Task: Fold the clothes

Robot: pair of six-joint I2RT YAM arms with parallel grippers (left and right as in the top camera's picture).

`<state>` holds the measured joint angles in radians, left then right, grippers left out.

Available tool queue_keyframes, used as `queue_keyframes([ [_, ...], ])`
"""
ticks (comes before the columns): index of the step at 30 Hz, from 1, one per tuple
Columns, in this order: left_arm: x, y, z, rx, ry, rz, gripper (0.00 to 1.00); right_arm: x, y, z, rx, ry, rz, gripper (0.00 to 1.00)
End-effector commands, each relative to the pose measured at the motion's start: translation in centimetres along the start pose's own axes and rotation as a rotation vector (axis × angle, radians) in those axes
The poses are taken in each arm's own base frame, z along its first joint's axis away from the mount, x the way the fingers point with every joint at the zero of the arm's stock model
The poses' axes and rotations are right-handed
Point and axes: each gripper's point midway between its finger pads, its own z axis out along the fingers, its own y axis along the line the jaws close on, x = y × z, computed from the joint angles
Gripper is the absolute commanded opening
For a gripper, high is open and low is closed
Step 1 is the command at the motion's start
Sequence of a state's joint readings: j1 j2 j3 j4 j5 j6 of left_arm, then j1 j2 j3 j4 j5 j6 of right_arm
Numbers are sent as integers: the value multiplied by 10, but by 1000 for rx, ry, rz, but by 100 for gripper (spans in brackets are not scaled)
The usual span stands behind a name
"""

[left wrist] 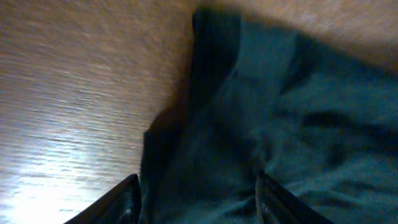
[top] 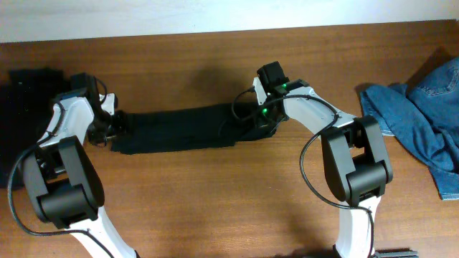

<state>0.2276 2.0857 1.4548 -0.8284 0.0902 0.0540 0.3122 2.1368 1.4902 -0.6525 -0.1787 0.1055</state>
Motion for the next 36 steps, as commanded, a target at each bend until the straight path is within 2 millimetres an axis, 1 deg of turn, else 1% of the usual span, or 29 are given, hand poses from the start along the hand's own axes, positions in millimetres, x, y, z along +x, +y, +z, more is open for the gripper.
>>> queue_keyframes([
  [1,11,0,6,0,2,23,59,21,0,28,4,76,7,5],
  [5,20,0,16,4,10,22,59,20,0,28,4,74,6,5],
  [6,20,-2,16,13,10,22,56,20,0,28,3,74,6,5],
  [9,17,-13,13,75,0,23,28,20,0,28,3,74,6,5],
  [11,13,-19,8,107,-8,23,19,20,0,28,3,73,6,5],
  [13,9,-20,1,113,-12,23,15,20,0,28,3,73,6,5],
  [19,-2,-23,-26,113,-4,20,13,19,0,28,3,70,6,5],
  [23,-10,-31,-40,115,-10,40,12,18,0,28,2,66,5,5],
  [27,-18,-47,-50,118,-26,79,12,18,0,28,2,66,5,5],
  [33,-26,-79,-61,127,-49,153,12,17,0,28,0,60,4,5],
  [36,-31,-91,-71,107,-64,175,11,17,0,28,0,60,4,5],
])
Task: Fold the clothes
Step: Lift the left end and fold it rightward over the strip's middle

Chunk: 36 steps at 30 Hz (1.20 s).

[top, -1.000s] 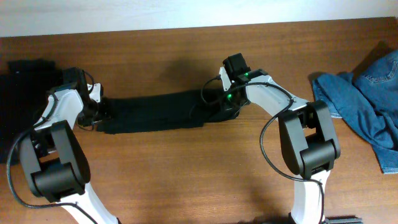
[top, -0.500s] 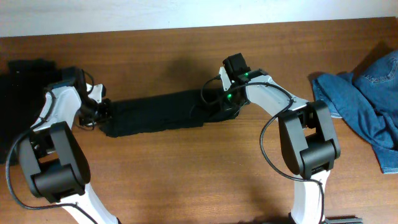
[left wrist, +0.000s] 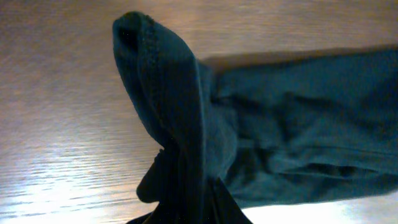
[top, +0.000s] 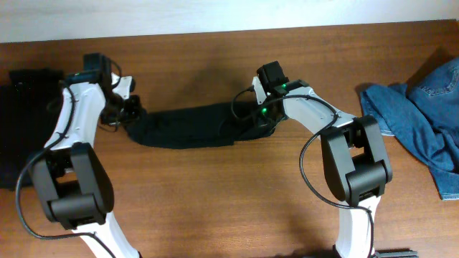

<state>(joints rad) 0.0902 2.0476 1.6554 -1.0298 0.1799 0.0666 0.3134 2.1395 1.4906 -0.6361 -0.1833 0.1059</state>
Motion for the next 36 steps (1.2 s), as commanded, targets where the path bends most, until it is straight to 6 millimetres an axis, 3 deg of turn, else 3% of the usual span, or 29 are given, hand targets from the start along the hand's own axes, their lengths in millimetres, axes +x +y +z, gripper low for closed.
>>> queue_keyframes([
  [1,-17,-17,-14,-8,-45,37,11,20,-1,26,6,72,7,6],
  [6,-26,-45,-28,3,-63,85,11,8,4,10,-7,27,0,17],
  [8,-27,-55,-32,7,-66,98,11,-2,9,-3,-17,-9,-8,27],
  [13,-28,-75,-38,16,-65,141,11,-23,18,-36,-31,-93,-24,63],
  [18,-24,-96,-42,17,-56,186,11,-35,16,-63,-32,-157,-20,72],
  [23,-31,-100,-56,-26,-81,171,11,-40,8,-87,-47,-196,4,78],
  [28,-31,-113,-63,-11,-89,152,11,-42,-18,-106,-29,-219,72,79],
  [36,-33,-165,-60,26,-136,211,12,-21,-94,-121,30,-174,262,79],
])
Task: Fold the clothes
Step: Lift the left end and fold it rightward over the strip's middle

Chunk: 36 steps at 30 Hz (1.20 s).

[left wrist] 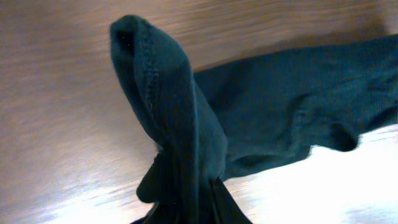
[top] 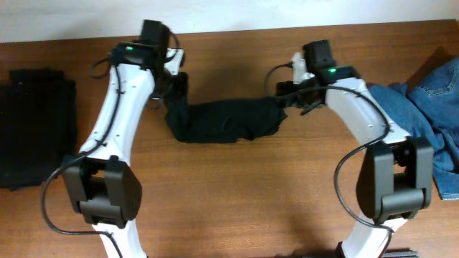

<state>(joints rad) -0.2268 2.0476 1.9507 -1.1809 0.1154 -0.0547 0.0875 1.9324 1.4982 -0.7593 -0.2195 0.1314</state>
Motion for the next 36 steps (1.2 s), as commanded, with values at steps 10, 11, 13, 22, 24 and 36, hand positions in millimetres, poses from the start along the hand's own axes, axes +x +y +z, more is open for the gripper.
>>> queue_keyframes([
  [10,-31,-85,-4,81,-154,39,15,3,-59,-27,46,8,141,79],
  [11,-33,-89,-5,88,-162,37,15,4,-59,-28,47,12,142,79],
  [13,-35,-100,-5,102,-180,26,15,5,-59,-27,47,17,127,79],
  [22,-48,-151,-11,166,-276,81,15,7,-65,-27,77,24,130,79],
  [24,-51,-159,-12,180,-296,82,15,9,-70,-28,112,29,130,79],
  [36,-47,-186,0,202,-298,126,20,14,-74,-29,133,46,136,79],
])
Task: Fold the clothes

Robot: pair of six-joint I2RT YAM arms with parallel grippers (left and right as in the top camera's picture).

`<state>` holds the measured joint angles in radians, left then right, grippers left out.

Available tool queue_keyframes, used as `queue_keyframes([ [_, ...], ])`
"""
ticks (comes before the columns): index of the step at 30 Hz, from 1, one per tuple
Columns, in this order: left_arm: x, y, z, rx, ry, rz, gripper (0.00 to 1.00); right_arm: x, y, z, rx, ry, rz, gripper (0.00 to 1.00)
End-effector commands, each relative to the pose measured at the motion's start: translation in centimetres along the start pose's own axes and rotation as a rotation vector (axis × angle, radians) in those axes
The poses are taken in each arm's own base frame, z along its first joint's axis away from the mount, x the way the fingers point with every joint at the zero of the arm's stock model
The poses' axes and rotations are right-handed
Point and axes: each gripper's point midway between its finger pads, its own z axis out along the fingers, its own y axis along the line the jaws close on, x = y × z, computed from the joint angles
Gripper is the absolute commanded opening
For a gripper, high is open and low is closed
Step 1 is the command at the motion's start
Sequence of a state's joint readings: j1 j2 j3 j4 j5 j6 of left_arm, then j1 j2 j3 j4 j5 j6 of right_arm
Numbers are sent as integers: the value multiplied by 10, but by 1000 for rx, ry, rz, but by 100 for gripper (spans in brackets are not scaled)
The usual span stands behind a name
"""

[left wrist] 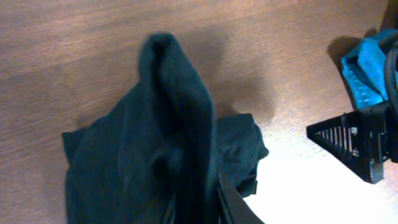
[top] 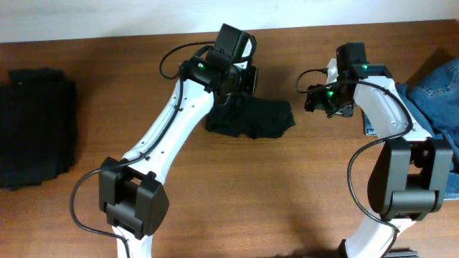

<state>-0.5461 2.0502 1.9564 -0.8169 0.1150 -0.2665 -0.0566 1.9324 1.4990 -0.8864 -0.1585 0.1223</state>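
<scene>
A dark teal-black garment lies bunched at mid-table. My left gripper hangs over its far left part, shut on one end of the cloth. In the left wrist view that end rises as a thick fold out of my left gripper, and the rest of the garment spreads below it. My right gripper stands to the right of the garment, apart from it, its fingers spread with nothing between them. It shows in the left wrist view too, as a black finger.
A folded black stack sits at the table's left edge. Blue jeans lie crumpled at the right edge, and a corner of them shows as blue cloth in the left wrist view. Bare wood table fills the front.
My left gripper has moved right with the garment's end, from above its left end to above its middle. My right gripper has let go of the right end and now stands off to the right.
The garment first lay stretched long, with a gripper at each end. My left gripper then held its end raised and stood a little further right. Later both arms were further right and the cloth was shorter. Now the garment is bunched, and only my left gripper holds it.
</scene>
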Motion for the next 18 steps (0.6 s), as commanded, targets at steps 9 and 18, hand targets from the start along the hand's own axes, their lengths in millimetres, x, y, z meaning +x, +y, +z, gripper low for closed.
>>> queue_keyframes([
  [9,27,-36,42,25,71,53,19,-7,-2,-14,13,-40,-11,79],
  [18,27,-23,42,-109,49,78,18,-1,13,-14,-69,-13,-67,76],
])
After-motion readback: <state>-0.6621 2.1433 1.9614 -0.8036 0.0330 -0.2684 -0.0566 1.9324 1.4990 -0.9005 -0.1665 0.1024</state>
